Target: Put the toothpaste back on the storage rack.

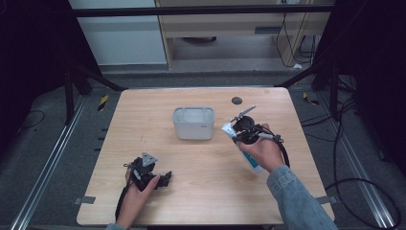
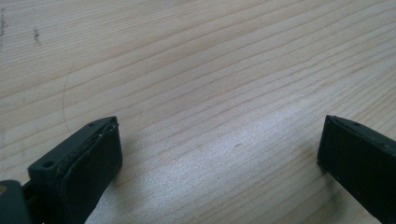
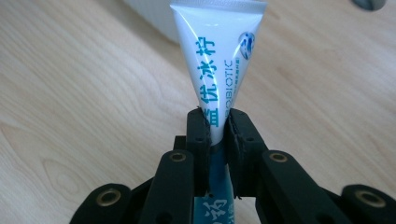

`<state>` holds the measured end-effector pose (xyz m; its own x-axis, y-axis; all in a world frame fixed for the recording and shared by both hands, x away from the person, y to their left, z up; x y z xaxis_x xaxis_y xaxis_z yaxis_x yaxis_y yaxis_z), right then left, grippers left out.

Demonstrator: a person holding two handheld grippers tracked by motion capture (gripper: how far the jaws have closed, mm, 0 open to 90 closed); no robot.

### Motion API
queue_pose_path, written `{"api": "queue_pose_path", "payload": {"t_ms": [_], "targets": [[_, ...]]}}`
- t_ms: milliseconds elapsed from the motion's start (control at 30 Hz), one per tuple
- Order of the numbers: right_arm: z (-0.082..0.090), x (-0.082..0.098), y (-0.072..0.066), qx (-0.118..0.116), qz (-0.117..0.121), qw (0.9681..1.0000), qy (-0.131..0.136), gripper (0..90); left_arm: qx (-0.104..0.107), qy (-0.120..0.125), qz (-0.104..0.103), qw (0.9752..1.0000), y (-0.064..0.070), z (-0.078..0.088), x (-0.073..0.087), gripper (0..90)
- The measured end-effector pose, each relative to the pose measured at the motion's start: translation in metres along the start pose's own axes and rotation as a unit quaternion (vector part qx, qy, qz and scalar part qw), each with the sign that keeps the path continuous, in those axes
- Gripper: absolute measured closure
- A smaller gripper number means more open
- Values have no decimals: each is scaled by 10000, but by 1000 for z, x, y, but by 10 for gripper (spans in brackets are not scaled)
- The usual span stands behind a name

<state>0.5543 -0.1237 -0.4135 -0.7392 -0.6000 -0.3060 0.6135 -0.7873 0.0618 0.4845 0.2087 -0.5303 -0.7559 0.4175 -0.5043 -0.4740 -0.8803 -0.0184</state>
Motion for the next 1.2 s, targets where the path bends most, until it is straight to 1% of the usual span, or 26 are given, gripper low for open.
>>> {"api": "queue_pose_path", "payload": {"t_ms": [33,233,300,367,467,500,600,667,700,767,800,833,867,900,933,967,1000,1033,1133,1200], "targets": [[5,-2,2,-3,-70,9998,172,800,-1,-2,-1,10000,0,0,0,0],[17,-7,6,15,-133,9982,585,801,2,-1,-3,10000,0,0,0,0],[24,-10,7,29,-133,9967,794,802,2,-2,-4,10000,0,0,0,0],[29,-13,9,78,-161,9957,910,802,2,-2,-3,10000,0,0,0,0],[33,-14,11,119,-204,9949,982,803,2,-1,-2,10000,0,0,0,0],[38,-17,13,163,-274,9930,1139,804,2,-1,-3,10000,0,0,0,0],[46,-20,16,178,-376,9894,1389,805,3,-5,-13,10000,0,0,0,0],[51,-21,18,126,-474,9875,1498,805,5,-5,-15,10000,0,0,0,0],[53,-22,19,143,-494,9866,1551,805,5,-4,-15,10000,0,0,0,0],[55,-24,21,183,-523,9852,1621,805,6,-5,-15,10000,0,0,0,0],[55,-24,21,183,-523,9852,1621,805,6,-5,-15,10000,0,0,0,0],[59,-25,22,187,-566,9826,1759,806,9,-4,-18,10000,0,0,0,0],[59,-25,22,187,-566,9826,1759,806,9,-4,-18,10000,0,0,0,0],[62,-26,21,255,-548,9800,1897,806,16,0,-27,10000,0,0,0,0],[63,-27,20,273,-565,9790,1941,806,16,0,-27,10000,0,0,0,0],[64,-28,19,291,-583,9770,2032,806,15,1,-29,10000,0,0,0,0],[64,-28,19,291,-583,9770,2032,806,17,2,-32,10000,0,0,0,0],[67,-29,17,292,-648,9735,2174,806,16,2,-29,10000,0,0,0,0],[69,-33,17,313,-684,9713,2258,806,15,1,-30,10000,0,0,0,0],[69,-34,17,303,-694,9709,2272,806,15,0,-31,10000,0,0,0,0]]}}
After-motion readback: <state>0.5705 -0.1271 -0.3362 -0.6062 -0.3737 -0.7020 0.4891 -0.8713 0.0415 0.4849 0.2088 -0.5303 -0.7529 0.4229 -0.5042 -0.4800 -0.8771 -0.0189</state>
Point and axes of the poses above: each handheld gripper's, and its own axes: z roughly backward along the jaws, x roughly out of its underside, y roughly to its right, the point moved 3 cm from there along -z, roughly forward along the jaws, and after that the axes turned 15 degrees about -y, right-handed, at the moved point
